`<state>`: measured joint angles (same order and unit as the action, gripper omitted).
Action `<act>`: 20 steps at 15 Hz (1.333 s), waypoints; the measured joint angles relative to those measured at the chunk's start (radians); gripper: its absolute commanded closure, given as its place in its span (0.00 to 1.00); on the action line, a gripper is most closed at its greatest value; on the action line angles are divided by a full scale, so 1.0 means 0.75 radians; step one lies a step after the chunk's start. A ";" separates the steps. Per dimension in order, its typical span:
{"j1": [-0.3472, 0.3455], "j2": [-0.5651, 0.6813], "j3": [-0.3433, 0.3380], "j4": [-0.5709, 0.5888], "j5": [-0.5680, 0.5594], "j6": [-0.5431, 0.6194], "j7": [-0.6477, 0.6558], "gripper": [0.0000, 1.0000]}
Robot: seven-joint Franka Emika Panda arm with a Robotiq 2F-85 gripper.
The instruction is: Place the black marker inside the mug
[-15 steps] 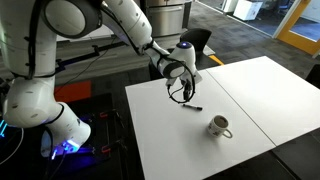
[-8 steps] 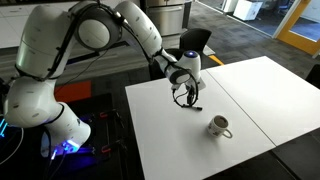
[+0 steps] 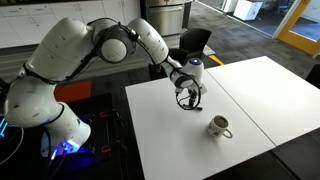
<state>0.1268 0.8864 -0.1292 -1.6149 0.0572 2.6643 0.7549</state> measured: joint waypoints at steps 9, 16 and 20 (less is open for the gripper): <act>0.055 0.155 -0.053 0.250 -0.001 -0.234 0.106 0.00; 0.050 0.247 -0.067 0.386 -0.002 -0.312 0.131 0.58; 0.048 0.281 -0.067 0.444 -0.002 -0.344 0.131 0.88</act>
<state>0.1628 1.0972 -0.1796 -1.2821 0.0558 2.4065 0.8529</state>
